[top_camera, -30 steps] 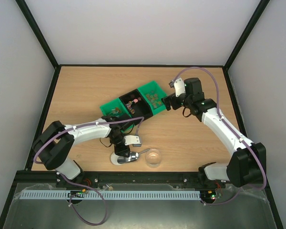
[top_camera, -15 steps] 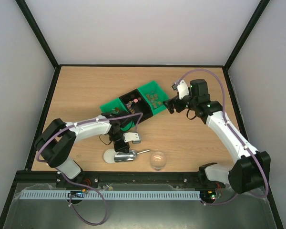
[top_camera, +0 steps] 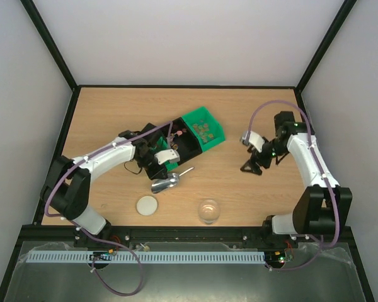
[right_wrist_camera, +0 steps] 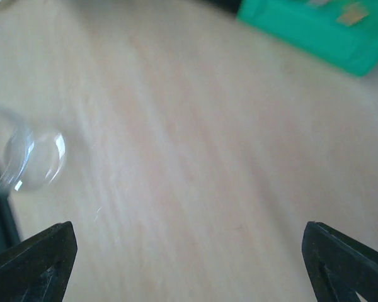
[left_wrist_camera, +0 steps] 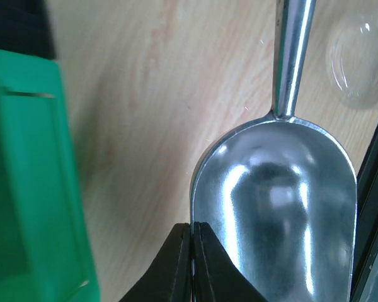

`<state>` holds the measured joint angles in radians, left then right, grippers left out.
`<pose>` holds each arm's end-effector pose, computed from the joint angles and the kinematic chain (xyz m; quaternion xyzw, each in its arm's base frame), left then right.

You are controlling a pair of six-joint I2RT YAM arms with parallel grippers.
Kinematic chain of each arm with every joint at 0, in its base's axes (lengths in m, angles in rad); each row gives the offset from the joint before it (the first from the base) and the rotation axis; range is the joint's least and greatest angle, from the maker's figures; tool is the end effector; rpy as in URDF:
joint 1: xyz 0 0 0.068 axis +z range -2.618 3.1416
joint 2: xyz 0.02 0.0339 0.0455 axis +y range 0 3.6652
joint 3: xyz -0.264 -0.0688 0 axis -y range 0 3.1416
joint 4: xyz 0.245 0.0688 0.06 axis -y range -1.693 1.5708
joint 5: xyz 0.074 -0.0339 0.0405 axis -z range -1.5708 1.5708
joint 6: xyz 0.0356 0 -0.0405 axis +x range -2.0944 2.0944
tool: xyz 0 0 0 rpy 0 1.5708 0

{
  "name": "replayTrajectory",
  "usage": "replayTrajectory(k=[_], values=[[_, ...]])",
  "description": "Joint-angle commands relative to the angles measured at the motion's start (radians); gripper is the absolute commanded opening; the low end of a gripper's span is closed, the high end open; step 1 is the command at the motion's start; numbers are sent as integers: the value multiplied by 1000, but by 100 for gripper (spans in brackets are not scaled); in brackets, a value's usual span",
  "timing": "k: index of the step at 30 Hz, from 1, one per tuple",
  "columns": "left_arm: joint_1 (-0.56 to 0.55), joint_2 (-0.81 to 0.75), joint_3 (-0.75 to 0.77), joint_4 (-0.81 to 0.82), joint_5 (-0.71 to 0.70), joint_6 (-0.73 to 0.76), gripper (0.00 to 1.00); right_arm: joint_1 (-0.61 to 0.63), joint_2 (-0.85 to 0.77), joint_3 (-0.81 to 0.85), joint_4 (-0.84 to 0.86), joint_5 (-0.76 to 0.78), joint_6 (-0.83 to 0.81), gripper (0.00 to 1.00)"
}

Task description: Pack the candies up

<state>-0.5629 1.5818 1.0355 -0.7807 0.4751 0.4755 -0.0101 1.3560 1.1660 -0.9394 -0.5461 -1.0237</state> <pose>0.2357 -0.1680 0.1989 0.5035 0.8234 -0.2385 0.1079 0.2604 0.0159 0.2897 -0.5077 0.7928 0.1246 0.3133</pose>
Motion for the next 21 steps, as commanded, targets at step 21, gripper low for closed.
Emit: replayTrajectory(k=[21], values=[[172, -16, 186, 12, -25, -107, 2, 624, -52, -468, 278, 210, 65, 99]])
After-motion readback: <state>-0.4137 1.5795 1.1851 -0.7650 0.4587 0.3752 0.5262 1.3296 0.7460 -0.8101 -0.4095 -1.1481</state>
